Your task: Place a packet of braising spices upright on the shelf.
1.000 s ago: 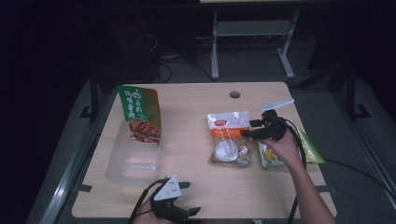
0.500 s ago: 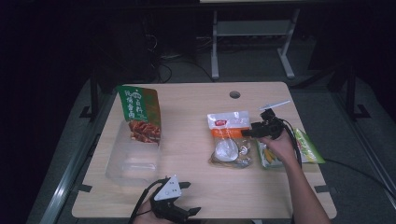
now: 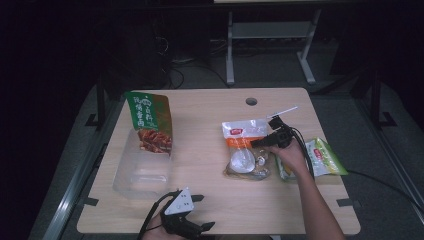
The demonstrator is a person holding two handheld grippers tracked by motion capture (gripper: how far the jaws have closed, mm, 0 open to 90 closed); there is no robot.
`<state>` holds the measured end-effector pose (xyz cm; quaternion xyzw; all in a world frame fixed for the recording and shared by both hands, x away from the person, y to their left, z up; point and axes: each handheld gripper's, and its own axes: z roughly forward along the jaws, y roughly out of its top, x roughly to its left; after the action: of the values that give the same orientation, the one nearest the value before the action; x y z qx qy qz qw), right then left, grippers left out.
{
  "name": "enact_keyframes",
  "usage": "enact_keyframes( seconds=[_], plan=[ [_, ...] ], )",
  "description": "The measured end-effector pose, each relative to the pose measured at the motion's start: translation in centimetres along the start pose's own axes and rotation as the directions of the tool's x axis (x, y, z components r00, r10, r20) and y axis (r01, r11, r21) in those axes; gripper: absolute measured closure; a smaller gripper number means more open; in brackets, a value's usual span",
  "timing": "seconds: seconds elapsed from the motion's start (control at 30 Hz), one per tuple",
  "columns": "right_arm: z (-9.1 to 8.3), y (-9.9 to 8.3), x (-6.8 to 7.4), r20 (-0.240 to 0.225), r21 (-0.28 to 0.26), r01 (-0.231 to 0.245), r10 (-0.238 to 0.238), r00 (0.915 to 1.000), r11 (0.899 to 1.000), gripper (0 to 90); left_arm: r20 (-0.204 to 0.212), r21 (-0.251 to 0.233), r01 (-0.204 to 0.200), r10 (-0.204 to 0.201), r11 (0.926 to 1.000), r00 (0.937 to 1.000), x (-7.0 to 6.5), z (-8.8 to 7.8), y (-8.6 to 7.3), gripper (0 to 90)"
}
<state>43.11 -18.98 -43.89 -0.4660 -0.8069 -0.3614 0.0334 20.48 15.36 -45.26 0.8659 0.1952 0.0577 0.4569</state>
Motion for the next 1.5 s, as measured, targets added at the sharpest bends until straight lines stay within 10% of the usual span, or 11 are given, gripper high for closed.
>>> enact_keyframes(
  seconds=[0.47, 1.5],
  plan=[
    [-0.1, -0.1, 0.9, -0.082, -0.045, 0.025, -0.029, 0.9962, 0.999, 88.7, -0.003, -0.002, -0.002, 0.002, 1.0, 1.0, 0.0, -0.1, 0.0, 15.9],
    [-5.5, -1.6, 7.8, -0.059, -0.203, 0.21, -0.226, 0.9724, 0.956, 89.8, -0.006, 0.002, -0.013, 0.013, 0.9999, 0.9999, -0.2, -0.2, 0.1, 15.9]
  ],
)
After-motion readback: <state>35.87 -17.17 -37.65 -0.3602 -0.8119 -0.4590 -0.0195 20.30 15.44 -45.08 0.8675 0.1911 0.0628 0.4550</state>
